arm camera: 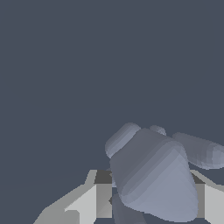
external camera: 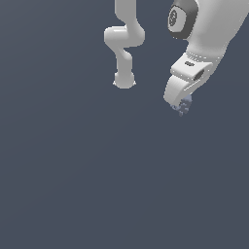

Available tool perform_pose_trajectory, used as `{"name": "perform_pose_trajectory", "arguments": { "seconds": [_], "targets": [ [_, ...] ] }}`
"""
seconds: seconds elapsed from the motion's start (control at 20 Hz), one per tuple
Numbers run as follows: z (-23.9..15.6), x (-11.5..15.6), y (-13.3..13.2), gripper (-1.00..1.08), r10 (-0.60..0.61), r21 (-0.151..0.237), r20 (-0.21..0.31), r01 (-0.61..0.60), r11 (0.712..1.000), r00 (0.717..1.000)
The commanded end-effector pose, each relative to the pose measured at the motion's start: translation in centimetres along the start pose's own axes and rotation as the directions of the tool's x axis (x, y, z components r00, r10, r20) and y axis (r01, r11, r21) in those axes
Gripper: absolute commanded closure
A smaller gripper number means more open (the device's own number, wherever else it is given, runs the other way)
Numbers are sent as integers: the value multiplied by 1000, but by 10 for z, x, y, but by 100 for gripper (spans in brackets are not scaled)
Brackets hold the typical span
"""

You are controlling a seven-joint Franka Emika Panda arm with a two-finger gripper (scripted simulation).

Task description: Pick up the object and move it to a goal position.

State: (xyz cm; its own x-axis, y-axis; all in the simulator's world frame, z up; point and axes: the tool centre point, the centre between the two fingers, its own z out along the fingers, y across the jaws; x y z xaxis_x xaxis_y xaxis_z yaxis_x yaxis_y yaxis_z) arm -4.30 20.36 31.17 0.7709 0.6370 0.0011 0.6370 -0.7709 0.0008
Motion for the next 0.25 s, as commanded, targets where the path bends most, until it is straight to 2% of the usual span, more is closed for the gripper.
{"name": "perform_pose_trajectory", "arguments": {
  "seconds": [0.0,0.2],
  "targets": [
    [-6,2,-3,108,1,1,1,-1,1000,1000],
    [-8,3,-4,108,1,1,1,-1,1000,1000]
  ]
}}
